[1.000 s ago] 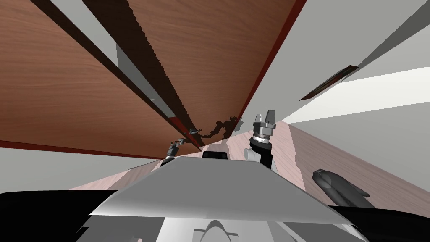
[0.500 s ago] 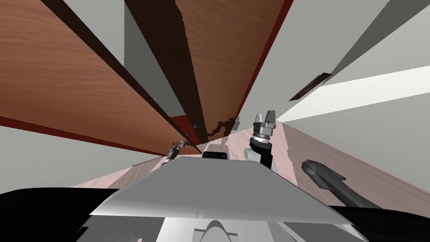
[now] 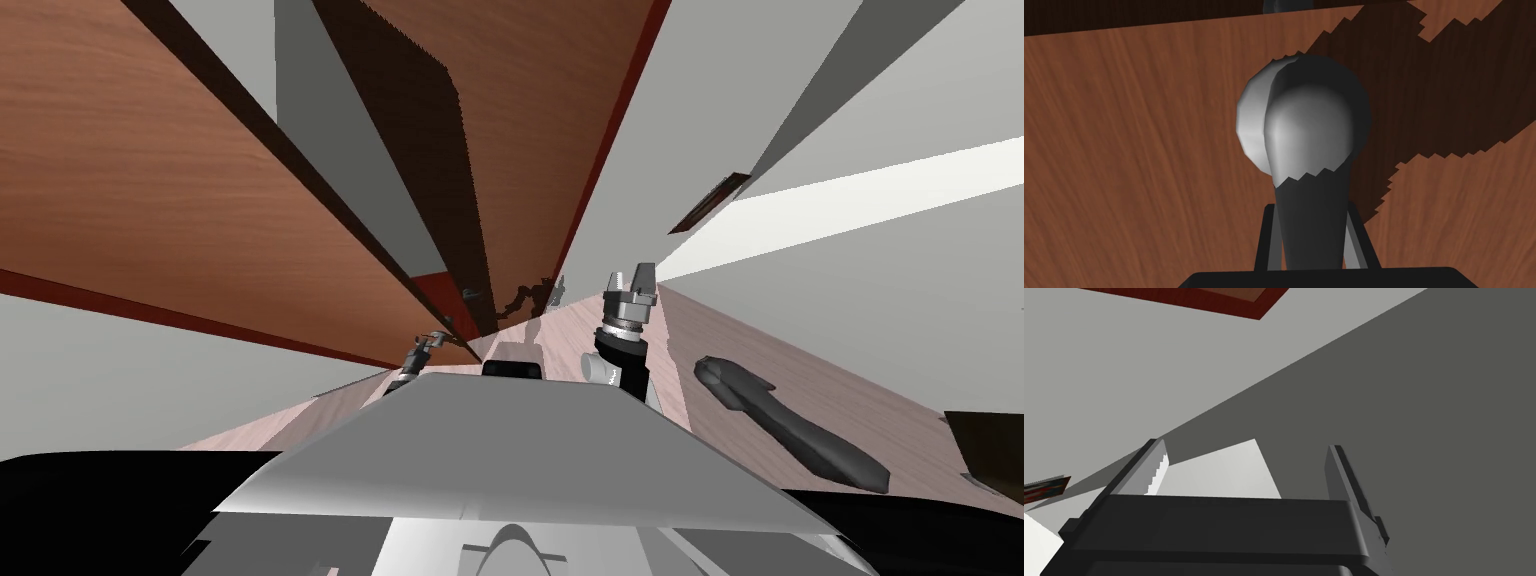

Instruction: Pull the door open

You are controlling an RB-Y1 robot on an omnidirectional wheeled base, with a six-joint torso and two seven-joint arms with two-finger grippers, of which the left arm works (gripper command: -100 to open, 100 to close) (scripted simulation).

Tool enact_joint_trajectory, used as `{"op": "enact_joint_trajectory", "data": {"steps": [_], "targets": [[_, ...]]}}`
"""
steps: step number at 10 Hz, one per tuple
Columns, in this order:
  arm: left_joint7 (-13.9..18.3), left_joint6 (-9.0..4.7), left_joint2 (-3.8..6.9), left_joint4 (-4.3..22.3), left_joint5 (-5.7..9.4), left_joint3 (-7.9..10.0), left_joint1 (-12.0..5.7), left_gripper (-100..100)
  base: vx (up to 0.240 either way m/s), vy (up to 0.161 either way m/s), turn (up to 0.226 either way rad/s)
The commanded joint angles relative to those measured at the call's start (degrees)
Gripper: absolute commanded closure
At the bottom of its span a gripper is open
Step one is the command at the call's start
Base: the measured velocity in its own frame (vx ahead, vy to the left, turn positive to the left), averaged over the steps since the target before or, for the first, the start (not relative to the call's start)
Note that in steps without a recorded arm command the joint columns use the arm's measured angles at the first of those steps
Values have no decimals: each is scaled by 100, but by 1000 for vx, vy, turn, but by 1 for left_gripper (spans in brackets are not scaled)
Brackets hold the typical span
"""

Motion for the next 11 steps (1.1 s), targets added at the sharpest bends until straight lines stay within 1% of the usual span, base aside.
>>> {"op": "enact_joint_trajectory", "data": {"steps": [1,4,5,8,9,10,11], "targets": [[-11,63,-57,115,-76,26,-160,100,-185,40,-109],[-15,200,-127,277,-198,104,-474,100,-194,41,-108],[-16,225,-140,307,-220,118,-531,100,-189,1,-79],[-21,377,-217,487,-356,204,-880,100,-188,47,-110],[-23,453,-256,578,-424,248,-1055,100,-254,66,-191],[-23,453,-256,578,-424,248,-1055,100,-195,54,-90],[-25,528,-294,667,-491,290,-1226,100,-187,62,-89]]}}
